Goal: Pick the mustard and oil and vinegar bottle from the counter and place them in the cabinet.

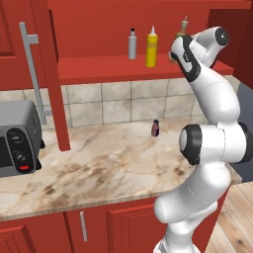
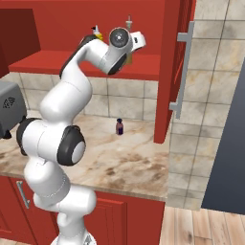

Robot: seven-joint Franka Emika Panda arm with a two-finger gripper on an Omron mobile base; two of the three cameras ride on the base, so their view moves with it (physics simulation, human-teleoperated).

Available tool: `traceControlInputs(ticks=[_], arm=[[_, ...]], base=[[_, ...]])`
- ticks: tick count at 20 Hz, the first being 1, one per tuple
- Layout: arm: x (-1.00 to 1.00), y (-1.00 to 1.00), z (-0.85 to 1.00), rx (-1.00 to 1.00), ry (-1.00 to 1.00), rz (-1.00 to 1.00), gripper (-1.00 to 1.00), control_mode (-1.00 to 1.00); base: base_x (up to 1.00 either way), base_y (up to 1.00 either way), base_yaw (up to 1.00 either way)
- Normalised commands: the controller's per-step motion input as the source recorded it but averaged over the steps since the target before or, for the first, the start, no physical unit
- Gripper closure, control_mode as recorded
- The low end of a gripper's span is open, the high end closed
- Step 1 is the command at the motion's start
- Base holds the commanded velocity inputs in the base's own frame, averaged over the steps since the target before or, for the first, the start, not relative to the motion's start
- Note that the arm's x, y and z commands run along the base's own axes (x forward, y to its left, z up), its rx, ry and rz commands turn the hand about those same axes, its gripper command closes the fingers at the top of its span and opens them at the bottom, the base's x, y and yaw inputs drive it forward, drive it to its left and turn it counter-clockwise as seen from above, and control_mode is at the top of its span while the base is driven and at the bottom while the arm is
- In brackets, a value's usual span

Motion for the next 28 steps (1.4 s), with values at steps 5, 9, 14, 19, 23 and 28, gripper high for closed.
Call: traceControlInputs(ticks=[5,9,14,19,23,28], arm=[[-0.77,0.0,0.0,0.0,-0.1,0.05,-1.0,-1.0],[-0.89,0.0,0.0,-0.04,-0.06,0.01,-1.0,-1.0],[-0.8,0.0,-0.02,-0.03,-0.01,0.01,-1.0,-1.0],[-0.69,0.0,-0.17,-0.03,0.0,0.0,-1.0,-1.0],[-0.53,0.06,-0.36,-0.03,0.03,0.0,-1.0,-1.0],[-0.55,0.14,-0.56,-0.03,0.08,0.0,-1.0,-1.0]], base=[[0.0,0.0,0.0],[0.0,0.0,0.0],[0.0,0.0,0.0],[0.0,0.0,0.0],[0.0,0.0,0.0],[0.0,0.0,0.0]])
